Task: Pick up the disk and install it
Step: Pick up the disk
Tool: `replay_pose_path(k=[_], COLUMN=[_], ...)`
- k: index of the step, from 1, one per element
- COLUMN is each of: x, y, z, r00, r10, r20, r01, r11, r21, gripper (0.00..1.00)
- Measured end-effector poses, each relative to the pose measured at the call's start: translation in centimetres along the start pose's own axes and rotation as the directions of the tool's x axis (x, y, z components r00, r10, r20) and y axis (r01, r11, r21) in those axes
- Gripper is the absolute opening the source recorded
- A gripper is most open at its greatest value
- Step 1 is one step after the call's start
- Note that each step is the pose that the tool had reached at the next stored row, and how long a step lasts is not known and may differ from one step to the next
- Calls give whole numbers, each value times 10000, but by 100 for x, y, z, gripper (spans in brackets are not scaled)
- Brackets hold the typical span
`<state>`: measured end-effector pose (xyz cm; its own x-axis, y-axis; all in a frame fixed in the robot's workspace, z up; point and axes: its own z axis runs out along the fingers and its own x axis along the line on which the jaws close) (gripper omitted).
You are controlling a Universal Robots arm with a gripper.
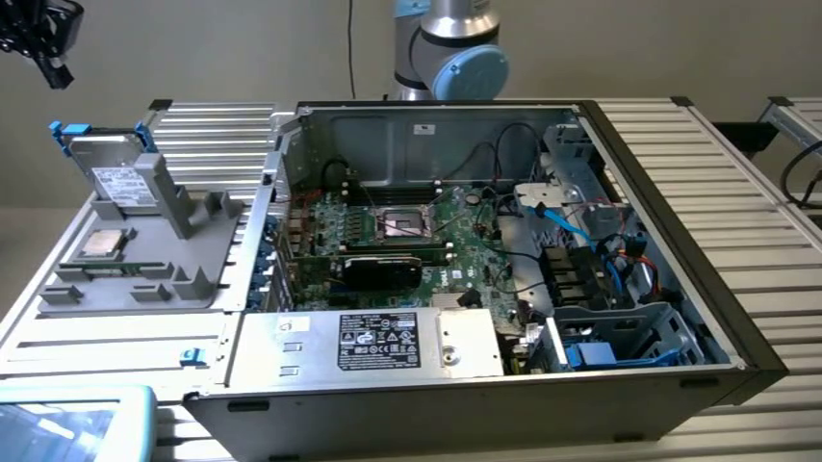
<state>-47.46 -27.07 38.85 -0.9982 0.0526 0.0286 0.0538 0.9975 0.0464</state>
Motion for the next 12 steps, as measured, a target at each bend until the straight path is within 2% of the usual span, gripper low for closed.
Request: replay_pose_path(k=[6,9,12], x=[1,1,1], y=[1,1,1], z=[-1,1,1], r00=[9999,9979,9929], r10=[-111,-643,-1185], r20=[-4,-27,-54], r01=[111,643,1185], r11=[9999,9979,9930], r21=[4,18,31], gripper=[11,11,11])
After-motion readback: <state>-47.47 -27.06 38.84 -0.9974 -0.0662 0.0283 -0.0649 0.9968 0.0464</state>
